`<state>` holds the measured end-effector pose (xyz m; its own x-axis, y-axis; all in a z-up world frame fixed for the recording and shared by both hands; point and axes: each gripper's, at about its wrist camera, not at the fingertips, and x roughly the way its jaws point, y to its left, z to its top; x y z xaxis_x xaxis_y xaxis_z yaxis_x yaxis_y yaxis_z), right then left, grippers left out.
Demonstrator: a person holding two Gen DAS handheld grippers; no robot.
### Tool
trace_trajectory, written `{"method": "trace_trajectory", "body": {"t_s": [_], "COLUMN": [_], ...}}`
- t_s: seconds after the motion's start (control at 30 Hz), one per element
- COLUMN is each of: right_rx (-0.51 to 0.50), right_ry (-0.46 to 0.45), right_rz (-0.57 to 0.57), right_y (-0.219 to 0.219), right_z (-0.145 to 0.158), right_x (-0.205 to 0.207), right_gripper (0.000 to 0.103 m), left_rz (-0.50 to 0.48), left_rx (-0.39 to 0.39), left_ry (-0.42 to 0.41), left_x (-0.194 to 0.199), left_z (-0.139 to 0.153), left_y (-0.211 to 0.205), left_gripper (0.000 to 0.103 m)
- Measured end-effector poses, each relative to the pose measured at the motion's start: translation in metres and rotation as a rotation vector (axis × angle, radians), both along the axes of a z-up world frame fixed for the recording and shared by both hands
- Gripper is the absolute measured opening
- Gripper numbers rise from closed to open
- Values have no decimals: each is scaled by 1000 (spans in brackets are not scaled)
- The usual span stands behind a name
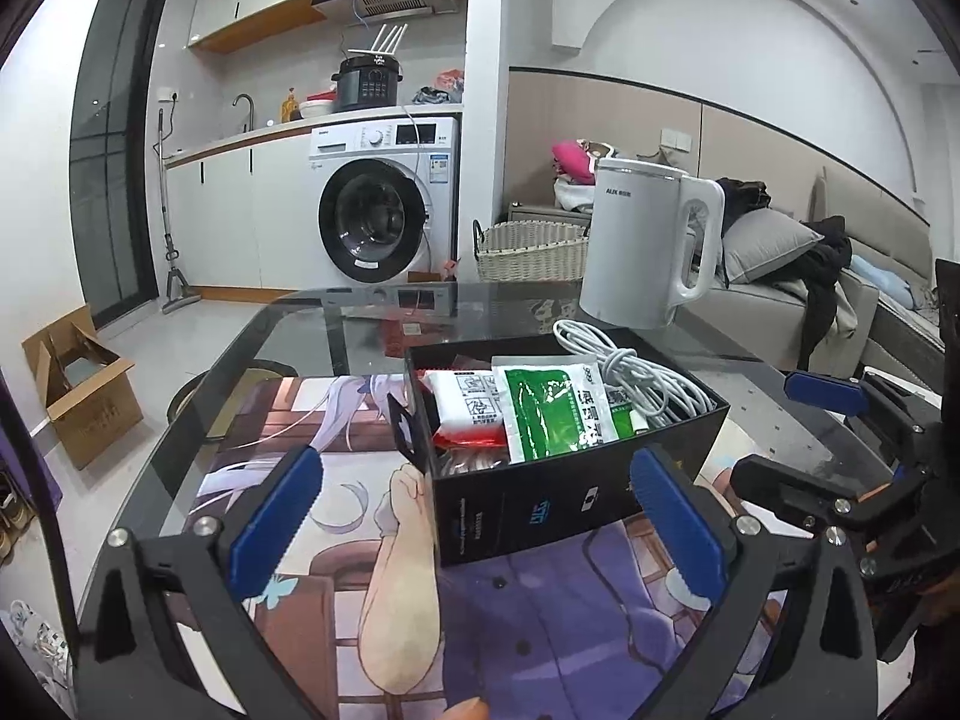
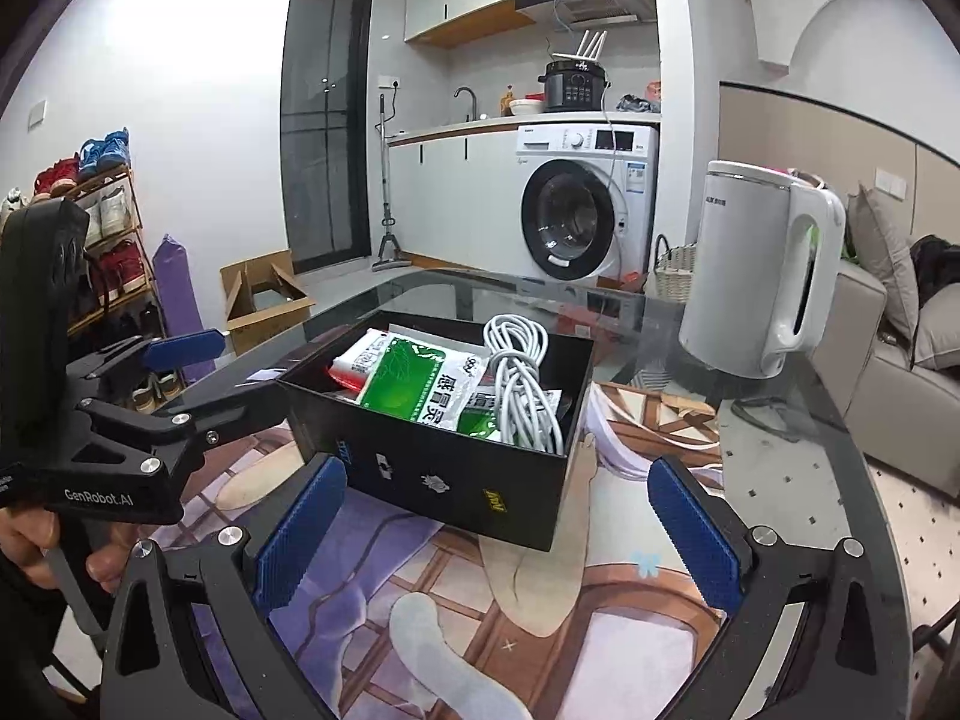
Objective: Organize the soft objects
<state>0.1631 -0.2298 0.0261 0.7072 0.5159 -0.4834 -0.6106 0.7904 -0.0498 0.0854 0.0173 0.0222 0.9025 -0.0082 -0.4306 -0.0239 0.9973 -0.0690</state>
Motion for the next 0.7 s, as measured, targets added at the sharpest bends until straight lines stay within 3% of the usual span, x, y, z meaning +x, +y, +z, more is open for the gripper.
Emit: {"method": "trace_trajectory", "body": {"t_s": [0.7], "right_rx": [4], "right_ry": [-63], "right_rz": [-17], "right_y": [-2], "right_z": [2], "right_x": [-2], "right_gripper": [102], "left_rz": [7], "left_rx": [28], "left_ry": [-18], "left_x": [-1], "left_z": [-5], "left_y": [-7], "left_gripper": [103]}}
